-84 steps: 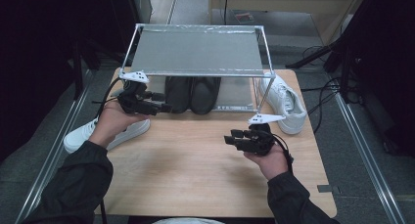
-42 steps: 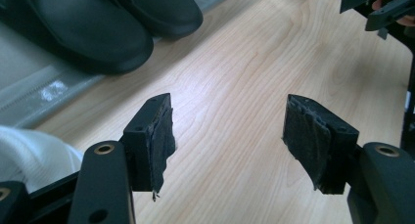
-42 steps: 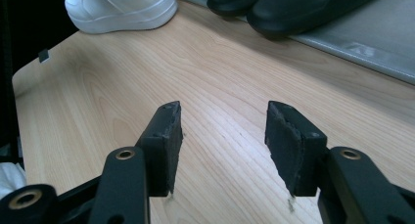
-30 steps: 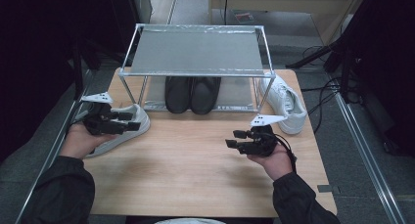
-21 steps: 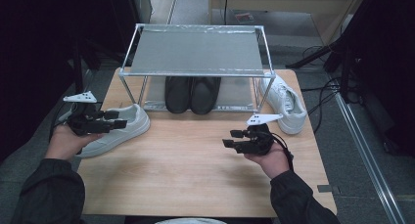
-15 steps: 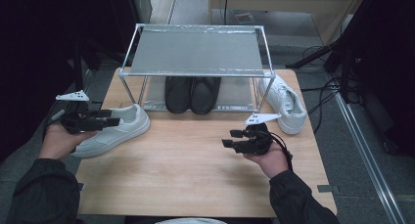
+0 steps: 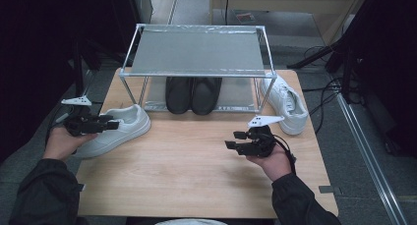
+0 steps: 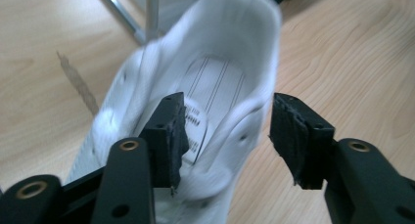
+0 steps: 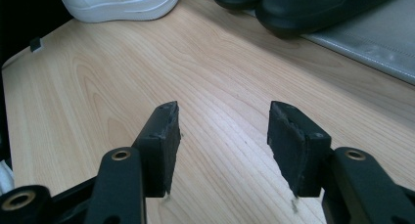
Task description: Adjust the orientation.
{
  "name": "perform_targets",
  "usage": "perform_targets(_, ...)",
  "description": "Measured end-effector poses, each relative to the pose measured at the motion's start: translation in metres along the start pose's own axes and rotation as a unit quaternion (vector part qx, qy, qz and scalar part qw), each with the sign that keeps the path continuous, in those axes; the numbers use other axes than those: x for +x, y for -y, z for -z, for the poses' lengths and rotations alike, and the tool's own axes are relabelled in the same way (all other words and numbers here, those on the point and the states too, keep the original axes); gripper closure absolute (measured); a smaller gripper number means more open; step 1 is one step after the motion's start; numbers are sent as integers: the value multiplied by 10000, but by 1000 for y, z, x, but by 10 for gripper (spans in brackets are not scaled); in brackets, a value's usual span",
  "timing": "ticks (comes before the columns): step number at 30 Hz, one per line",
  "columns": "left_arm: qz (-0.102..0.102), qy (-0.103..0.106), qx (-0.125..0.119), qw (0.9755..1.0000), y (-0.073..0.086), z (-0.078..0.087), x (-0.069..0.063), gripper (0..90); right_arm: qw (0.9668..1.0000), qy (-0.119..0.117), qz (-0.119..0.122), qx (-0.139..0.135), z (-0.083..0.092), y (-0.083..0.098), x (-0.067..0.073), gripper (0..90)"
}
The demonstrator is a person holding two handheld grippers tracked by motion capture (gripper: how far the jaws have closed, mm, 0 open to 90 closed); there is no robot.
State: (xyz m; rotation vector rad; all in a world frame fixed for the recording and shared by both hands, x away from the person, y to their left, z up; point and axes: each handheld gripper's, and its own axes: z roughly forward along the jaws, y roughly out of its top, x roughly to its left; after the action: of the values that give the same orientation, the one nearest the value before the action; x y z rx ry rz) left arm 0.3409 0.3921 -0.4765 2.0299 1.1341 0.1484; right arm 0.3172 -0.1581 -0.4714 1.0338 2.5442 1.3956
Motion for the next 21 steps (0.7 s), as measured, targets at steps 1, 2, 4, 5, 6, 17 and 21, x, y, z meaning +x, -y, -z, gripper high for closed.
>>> perform_targets(1, 4, 44, 38, 10000, 2, -2, 2, 500, 10000, 16, -10, 5, 0, 0, 0, 471)
perform_targets(2, 38, 121, 69, 9999, 4, -5, 3, 504, 10000, 28, 7, 11, 1, 1, 0, 470)
perform_targets(4, -49, 192, -8, 9998, 6, -5, 4, 524, 10000, 39, 5, 13, 1, 1, -1, 469)
perform_targets(5, -49, 192, -8, 9998, 6, -5, 4, 545, 10000, 39, 5, 13, 1, 1, -1, 469)
perform_targets(6, -68, 208, -3, 9998, 6, -5, 3, 545, 10000, 44, 1, 14, 1, 1, -1, 469)
perform_targets(17, 318, 679, 118, 9971, 4, -7, 10, 697, 10000, 99, 15, -2, 0, 1, 1, 464)
perform_targets(21, 305, 717, 139, 9969, 3, -6, 9, 749, 9999, 103, 34, -17, 0, 0, 1, 463)
